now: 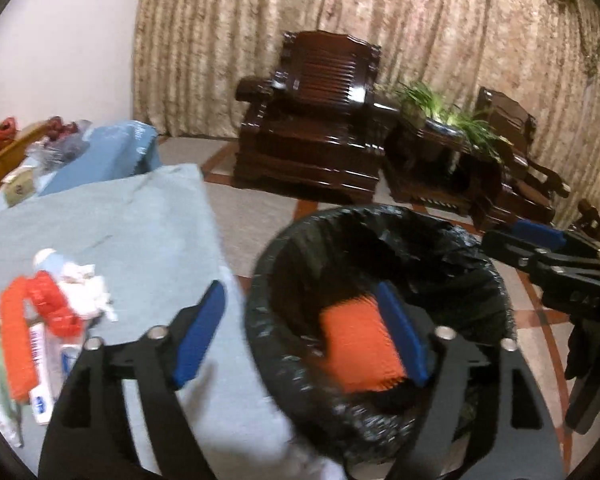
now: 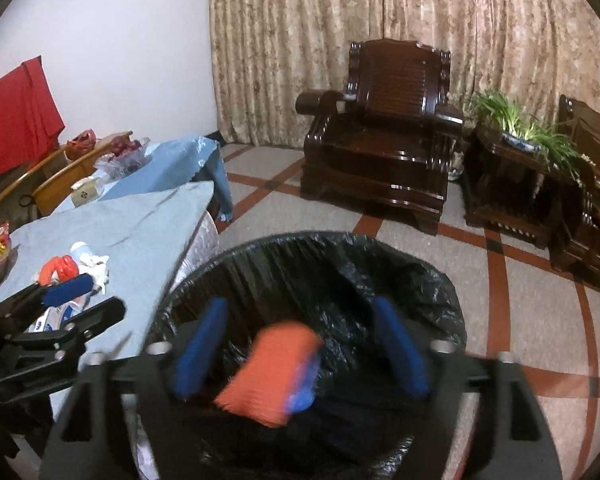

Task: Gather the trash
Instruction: 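Carry both items over the bin and open both tools to drop them, then grasp the white tissue with the left tool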

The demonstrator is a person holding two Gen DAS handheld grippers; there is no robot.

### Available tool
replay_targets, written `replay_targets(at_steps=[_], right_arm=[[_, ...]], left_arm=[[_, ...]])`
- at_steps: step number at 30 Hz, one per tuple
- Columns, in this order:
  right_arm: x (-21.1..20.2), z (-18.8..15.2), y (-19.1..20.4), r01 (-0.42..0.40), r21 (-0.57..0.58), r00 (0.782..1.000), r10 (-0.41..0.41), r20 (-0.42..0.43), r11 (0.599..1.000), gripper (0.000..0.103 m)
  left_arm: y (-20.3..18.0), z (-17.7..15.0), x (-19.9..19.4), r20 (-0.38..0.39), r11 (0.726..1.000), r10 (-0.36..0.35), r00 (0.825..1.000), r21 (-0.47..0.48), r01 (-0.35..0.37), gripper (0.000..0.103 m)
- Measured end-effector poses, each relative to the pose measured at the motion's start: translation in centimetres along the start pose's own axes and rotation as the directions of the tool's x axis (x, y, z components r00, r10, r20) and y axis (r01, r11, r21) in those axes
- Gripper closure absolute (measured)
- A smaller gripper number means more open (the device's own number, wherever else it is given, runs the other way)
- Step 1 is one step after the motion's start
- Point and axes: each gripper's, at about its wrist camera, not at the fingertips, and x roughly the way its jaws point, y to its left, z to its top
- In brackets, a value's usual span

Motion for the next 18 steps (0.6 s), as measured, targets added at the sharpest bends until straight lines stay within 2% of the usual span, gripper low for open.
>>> replay_targets(at_steps=[1, 2, 10, 14, 18], right_arm=[[-0.3, 0.2, 0.6, -0.009, -0.004, 1.000, 0.009, 0.017, 1.000, 0.007], [-0.5, 0.3, 1.1, -0.016, -0.008, 0.999, 0.016, 0.028, 1.000, 0.006], [-0.6, 1.0, 7.5, -0.135, -0.063, 0.988, 0.139, 0.063, 0.989, 0.006], [0.3, 0.8, 11.3, -0.192, -0.091, 0.978, 0.198, 0.058, 0.977, 0.006], [1.4, 0.1, 14.6, -0.233, -0.119, 0.970, 0.239, 0.046, 0.965, 0.006]], left_arm=[[0.5, 0.0, -0.6, 0.009, 1.000, 0.012, 1.000, -0.008, -0.012, 0.019], [1.0, 0.0, -1.2, 0.015, 1.000, 0.021, 1.000, -0.013, -0.020, 0.016], [6.0, -1.1, -7.0, 0.066, 0.984, 0.161, 0.985, -0.090, -0.155, 0.012], [9.2, -2.5, -9.6, 0.072, 0.961, 0.253, 0.965, -0.130, -0.242, 0.012], [12.9, -4.1, -12.0, 0.060, 0.929, 0.342, 0.938, -0.170, -0.328, 0.012]])
